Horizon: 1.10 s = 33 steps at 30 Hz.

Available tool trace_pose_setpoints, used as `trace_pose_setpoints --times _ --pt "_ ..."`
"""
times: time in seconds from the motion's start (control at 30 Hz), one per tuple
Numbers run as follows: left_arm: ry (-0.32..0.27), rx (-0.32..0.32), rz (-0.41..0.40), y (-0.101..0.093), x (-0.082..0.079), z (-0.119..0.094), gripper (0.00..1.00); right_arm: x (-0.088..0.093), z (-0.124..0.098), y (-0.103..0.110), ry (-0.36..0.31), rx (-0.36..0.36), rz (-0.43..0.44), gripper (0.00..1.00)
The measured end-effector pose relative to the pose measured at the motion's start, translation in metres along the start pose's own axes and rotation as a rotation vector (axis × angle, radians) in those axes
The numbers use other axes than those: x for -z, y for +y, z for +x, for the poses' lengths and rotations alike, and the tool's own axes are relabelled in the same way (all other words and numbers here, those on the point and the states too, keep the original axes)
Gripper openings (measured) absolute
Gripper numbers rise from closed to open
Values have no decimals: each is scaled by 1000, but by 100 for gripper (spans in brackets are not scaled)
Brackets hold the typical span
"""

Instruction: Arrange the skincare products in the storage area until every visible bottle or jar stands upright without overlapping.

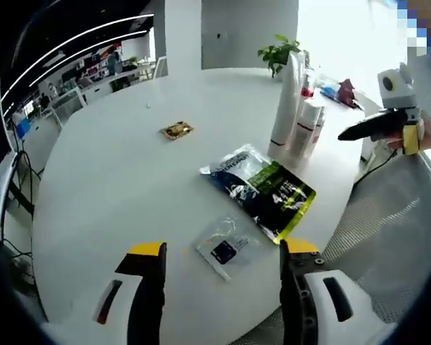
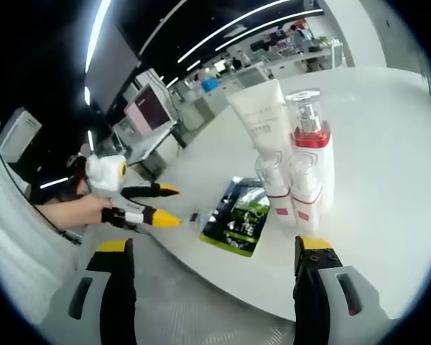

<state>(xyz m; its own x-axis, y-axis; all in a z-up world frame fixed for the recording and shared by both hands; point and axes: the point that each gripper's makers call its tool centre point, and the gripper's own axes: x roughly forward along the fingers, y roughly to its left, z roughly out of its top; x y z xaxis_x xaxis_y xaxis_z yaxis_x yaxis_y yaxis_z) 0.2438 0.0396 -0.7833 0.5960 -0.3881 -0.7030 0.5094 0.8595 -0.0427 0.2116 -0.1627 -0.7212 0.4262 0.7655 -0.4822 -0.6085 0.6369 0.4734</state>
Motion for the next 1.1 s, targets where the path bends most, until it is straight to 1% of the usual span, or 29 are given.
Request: trace_pose_setpoints --times 0.07,0.17,0.27,0.3,0.43,0.53,0.57,0.7,0.73,0.77,0.8,0.83,0.93,1.0,1.1 --pt "-6 -1 -5 -1 -2 -3 67 -1 -1 1 -5 0 1 92" --pt "-30 2 -34 -2 -6 -13 70 -1 -4 5 -10 2 -3 92" --pt "-40 2 -50 -1 -7 -17 72 -2 -5 5 -15 2 -6 92" --pt "-45 0 -54 -4 -9 -22 73 -2 -5 5 -17 1 -7 92" --pt "-67 3 -65 -4 -13 -31 79 -3 -5 5 -17 1 -12 93" --pt "-95 -3 -93 -3 -15 -36 82 -3 -6 4 -19 1 -16 93" --pt "-102 3 -111 -6 -18 -40 83 -3 -6 4 -19 1 -17 94" --pt "-110 4 -122 -10 -18 -45 88 -4 -8 5 -21 5 -24 95" --pt "-121 7 -125 -10 -20 -46 90 -4 -9 5 -21 5 -25 95" --pt "-156 22 -136 -11 -24 -48 93 -4 -9 6 -21 6 -26 95" --pt "-167 29 -160 -11 -25 -51 95 -4 -10 4 -20 7 -28 96" --pt "-169 31 -164 -10 -25 -53 96 -4 -10 4 -19 9 -30 96" --pt "-189 43 -162 -15 -26 -60 99 -4 -11 4 -19 13 -37 97" --pt "-189 46 -166 -16 -25 -62 99 -3 -12 4 -18 19 -40 99" --pt "-191 47 -167 -19 -25 -70 99 -3 -14 3 -17 27 -46 99"
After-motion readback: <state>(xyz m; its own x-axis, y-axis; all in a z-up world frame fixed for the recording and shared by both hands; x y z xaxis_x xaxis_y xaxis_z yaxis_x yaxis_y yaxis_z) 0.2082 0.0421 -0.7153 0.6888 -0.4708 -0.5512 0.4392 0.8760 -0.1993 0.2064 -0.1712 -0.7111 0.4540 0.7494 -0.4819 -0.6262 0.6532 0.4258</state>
